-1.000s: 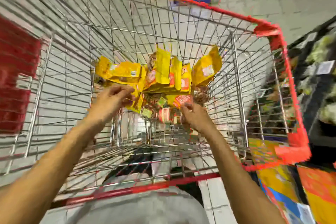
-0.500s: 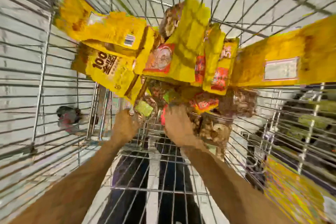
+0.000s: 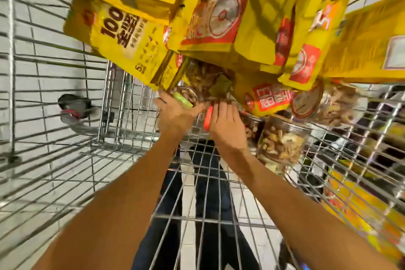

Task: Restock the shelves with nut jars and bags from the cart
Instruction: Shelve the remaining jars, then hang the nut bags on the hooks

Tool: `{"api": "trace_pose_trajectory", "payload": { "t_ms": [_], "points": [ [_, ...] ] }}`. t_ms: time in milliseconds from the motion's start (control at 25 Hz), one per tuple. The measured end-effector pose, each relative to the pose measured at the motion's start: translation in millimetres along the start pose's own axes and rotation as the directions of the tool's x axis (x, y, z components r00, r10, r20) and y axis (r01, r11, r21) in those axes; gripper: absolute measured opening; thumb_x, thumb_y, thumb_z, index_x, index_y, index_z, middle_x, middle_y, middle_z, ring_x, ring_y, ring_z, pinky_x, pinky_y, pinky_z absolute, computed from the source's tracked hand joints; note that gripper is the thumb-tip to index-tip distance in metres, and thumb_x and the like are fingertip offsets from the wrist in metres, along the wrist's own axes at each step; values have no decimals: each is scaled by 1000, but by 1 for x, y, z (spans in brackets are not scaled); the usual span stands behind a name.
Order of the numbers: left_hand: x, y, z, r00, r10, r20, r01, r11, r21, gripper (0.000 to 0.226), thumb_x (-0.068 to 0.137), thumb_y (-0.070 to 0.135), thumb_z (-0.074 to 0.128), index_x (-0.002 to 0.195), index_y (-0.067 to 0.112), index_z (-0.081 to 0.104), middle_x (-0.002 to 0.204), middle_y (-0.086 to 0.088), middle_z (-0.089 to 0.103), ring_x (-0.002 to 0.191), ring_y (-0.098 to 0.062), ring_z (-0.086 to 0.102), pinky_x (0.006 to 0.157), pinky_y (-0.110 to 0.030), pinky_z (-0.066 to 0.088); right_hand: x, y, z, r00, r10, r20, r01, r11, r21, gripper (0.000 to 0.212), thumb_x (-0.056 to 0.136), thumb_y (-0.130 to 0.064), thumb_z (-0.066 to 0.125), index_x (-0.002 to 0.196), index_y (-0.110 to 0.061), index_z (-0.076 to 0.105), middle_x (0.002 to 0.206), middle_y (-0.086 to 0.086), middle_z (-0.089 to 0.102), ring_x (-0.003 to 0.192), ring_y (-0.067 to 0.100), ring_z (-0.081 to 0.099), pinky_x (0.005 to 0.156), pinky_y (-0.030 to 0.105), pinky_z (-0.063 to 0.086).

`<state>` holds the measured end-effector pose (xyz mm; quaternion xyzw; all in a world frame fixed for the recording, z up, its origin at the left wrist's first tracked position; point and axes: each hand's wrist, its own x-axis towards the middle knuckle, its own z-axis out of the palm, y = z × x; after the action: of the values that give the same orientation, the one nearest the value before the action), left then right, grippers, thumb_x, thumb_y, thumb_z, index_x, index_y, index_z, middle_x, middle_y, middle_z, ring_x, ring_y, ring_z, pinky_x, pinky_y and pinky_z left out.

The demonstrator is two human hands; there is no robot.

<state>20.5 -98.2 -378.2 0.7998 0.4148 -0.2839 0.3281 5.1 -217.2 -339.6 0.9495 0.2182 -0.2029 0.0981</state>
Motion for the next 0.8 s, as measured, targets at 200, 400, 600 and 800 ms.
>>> {"api": "trace_pose_trajectory", "payload": {
  "t_ms": [200,400,600,800],
  "points": [
    [-2,-25,-29,994,81,76,-89,991,101,108,52,76,60,134,11,32,128,-15,44,117,-35,47,99,-49,44,0,-2,-12,998,21,62,-18,999,-48,24,84,-19,52,100,-14,68,90,1,68,84,17,65,85,28,52],
    [-9,-91,-70,927,318,197,-335,940,58,101,52,26,93,131,-4,39,123,-24,48,115,-38,49,92,-39,45,3,-1,-14,972,97,215,-93,995,-25,31,94,-16,40,122,-7,50,112,12,62,111,29,56,103,36,40],
    [9,-127,-97,849,422,317,-501,835,229,99,55,29,91,135,1,39,123,-20,51,113,-32,49,95,-40,45,5,0,-19,924,88,372,-131,987,91,70,78,-50,64,124,-3,40,118,14,52,110,28,51,95,37,39],
    [22,-101,-88,798,494,346,-602,689,404,95,62,39,83,135,1,37,119,-17,54,111,-32,53,91,-39,48,-8,-1,-29,838,84,539,-441,686,579,72,69,-57,71,114,-3,56,112,15,60,106,29,58,92,35,47]
  ]
}}
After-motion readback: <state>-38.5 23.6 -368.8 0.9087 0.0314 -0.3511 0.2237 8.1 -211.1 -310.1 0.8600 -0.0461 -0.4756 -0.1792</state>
